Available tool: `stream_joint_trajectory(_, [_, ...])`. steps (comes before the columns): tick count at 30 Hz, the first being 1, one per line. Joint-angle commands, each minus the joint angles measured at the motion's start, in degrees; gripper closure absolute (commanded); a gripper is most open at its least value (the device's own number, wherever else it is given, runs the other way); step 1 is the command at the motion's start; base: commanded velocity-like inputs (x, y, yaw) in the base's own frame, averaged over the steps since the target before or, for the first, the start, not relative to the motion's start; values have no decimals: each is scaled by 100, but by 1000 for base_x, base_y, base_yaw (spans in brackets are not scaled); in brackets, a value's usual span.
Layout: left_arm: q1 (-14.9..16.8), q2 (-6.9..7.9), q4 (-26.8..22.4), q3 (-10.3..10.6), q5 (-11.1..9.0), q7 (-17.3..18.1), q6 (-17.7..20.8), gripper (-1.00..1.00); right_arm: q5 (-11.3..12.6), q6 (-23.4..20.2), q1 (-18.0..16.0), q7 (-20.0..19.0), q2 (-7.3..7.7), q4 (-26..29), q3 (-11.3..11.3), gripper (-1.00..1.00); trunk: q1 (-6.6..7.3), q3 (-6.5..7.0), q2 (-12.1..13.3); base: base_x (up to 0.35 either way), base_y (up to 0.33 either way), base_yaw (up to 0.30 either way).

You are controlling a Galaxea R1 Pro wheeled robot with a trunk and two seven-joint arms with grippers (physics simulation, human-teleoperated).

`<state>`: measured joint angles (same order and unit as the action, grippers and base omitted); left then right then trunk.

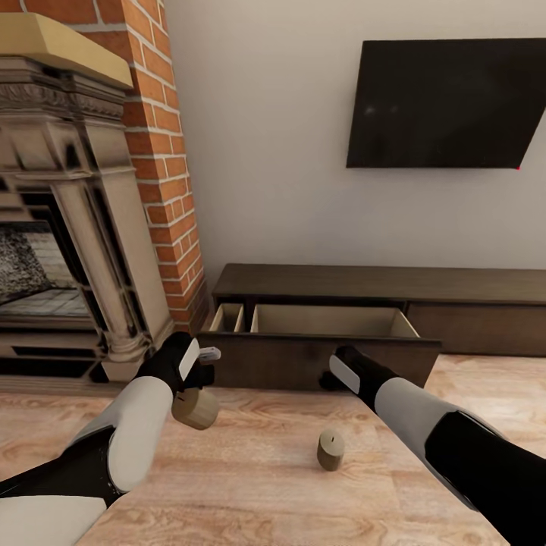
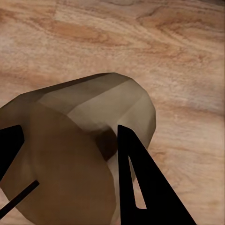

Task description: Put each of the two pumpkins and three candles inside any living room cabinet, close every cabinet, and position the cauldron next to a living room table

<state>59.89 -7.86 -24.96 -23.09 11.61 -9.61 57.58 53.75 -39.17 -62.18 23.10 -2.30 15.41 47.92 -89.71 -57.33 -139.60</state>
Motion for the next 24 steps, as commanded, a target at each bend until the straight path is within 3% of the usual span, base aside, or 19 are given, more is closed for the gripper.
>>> stream_joint_trajectory(1, [5, -7, -9, -46, 53, 17, 18, 100, 55, 96, -5, -10, 2, 13, 41, -100, -21, -24, -44, 0, 0, 0])
stream_joint_trajectory(5, [5, -12, -5, -46, 47, 25, 16, 100, 42, 483, -5, -91, 7, -10, 34, -100, -109, -96, -205, 0, 0, 0])
stream_joint_trajectory(9, [5, -20, -4, -46, 44, 28, 16, 100, 40, 591, -5, -107, 20, -12, 24, -100, -196, -168, -364, 0, 0, 0])
stream_joint_trajectory(24, [5, 24, 31, -54, 44, 29, 7, 100, 39, 658, -5, -112, 8, -12, 16, -100, -235, -500, -384, 0, 0, 0])
